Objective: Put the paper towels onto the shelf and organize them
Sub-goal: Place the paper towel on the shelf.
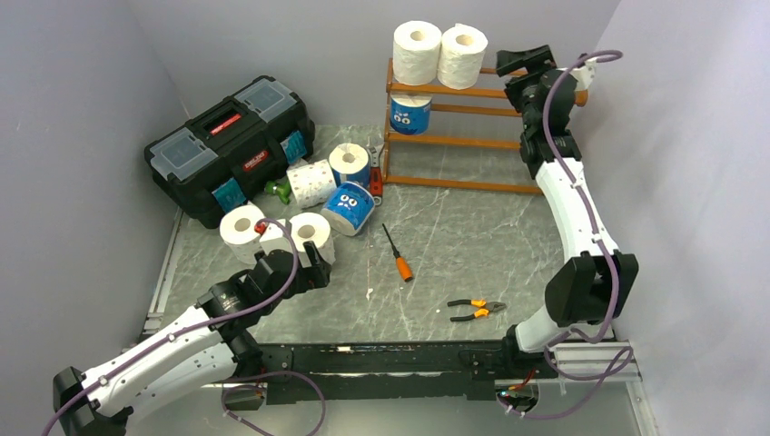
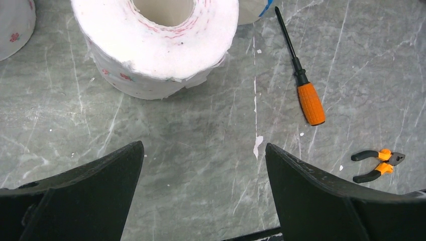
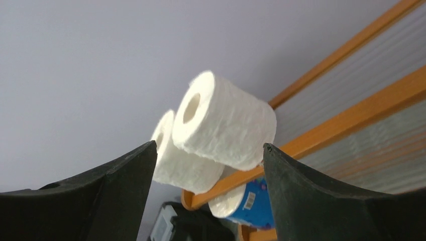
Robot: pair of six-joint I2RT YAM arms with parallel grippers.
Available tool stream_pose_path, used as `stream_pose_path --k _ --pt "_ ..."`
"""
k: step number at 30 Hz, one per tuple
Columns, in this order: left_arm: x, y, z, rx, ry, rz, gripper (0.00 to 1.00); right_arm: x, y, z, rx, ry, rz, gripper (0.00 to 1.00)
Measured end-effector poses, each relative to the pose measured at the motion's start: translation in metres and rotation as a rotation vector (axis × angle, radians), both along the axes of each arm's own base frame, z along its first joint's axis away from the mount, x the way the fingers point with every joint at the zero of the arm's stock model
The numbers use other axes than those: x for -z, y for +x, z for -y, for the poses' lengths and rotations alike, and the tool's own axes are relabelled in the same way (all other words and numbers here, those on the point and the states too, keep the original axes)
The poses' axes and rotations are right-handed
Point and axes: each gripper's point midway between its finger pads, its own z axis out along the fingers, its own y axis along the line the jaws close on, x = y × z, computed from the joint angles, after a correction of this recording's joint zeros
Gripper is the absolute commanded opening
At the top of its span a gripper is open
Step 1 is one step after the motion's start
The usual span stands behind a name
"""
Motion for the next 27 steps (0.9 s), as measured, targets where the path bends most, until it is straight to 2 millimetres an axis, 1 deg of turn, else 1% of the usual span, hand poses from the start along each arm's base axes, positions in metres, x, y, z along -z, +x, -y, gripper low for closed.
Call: stream_pose_path --k 2,4,6,8,10,15,18,23,27 --pt "0.0 0.0 0.001 0.004 -0.004 0.0 0.97 -0.006 -0.002 0.014 0.004 0.015 0.045 0.75" --pt "0.0 -0.001 0.002 0.008 -0.006 -0.003 0.97 -0.01 0.0 0.028 0.0 0.039 0.08 0.68" --pt "0.0 -0.001 0.002 0.01 -0.007 -0.004 0.97 -0.011 0.006 0.04 -0.018 0.071 0.105 0.57" --pt "0.0 -0.001 0.002 0.01 -0.009 -0.003 0.97 -0.008 0.013 0.047 -0.036 0.099 0.117 0.5" --pt "-0.001 -0.001 0.003 0.01 -0.011 -0.001 0.97 0.001 0.023 0.053 -0.049 0.123 0.115 0.45" --pt "-0.002 0.0 0.003 0.008 -0.018 0.002 0.97 0.033 0.043 0.047 -0.096 0.153 0.068 0.33" --pt "-0.002 0.0 0.003 0.008 -0.019 0.002 0.97 0.048 0.051 0.042 -0.123 0.16 0.04 0.31" --pt "-0.001 0.0 0.003 0.008 -0.013 -0.003 0.97 0.055 0.061 0.035 -0.158 0.164 0.028 0.31" --pt "0.002 0.0 0.004 0.008 -0.004 -0.01 0.97 0.056 0.068 0.028 -0.19 0.166 0.028 0.32"
